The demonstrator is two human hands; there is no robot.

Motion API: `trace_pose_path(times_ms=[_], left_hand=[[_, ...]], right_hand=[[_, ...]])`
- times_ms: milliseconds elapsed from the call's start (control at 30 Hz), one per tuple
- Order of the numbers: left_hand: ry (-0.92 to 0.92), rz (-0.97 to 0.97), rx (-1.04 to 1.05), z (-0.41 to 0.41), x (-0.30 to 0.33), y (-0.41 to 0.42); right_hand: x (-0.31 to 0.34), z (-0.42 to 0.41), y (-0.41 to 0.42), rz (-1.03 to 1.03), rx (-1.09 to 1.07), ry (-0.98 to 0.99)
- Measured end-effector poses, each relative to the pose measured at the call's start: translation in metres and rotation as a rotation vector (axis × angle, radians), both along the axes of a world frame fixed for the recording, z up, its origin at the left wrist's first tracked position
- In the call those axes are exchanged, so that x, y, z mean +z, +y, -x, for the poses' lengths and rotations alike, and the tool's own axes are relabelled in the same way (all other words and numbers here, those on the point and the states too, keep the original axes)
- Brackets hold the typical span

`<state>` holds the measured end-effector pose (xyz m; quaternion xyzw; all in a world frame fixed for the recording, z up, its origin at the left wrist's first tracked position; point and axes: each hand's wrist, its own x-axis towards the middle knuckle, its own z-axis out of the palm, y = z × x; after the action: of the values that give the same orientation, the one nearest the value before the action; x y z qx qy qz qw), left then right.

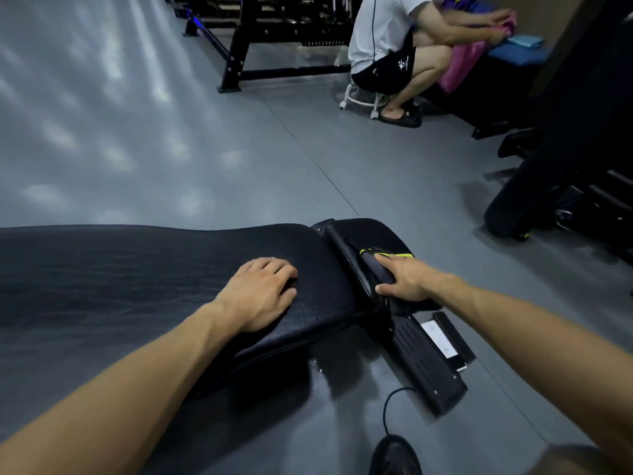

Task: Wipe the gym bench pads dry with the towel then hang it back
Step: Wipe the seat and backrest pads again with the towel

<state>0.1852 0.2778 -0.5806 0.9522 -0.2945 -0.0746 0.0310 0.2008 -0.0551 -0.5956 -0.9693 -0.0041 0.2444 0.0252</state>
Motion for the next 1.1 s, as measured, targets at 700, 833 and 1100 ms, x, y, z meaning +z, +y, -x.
trace_pose_path(times_ms=[700,833,1100], left_hand=[[-0.163,-0.059,0.223,0.073,0.012,0.185],[-0.177,-0.040,0.223,0.075,0.011,0.186],[-0.187,-0.003,0.220,0.075,0.014,0.183]], right_hand=[[0.000,0.110,0.147,-0.455,-0.358,-0.501],[-0.012,0.127,0.149,-0.304,-0.183,-0.390],[-0.013,0.052,0.143,-0.442,-0.385,-0.261]])
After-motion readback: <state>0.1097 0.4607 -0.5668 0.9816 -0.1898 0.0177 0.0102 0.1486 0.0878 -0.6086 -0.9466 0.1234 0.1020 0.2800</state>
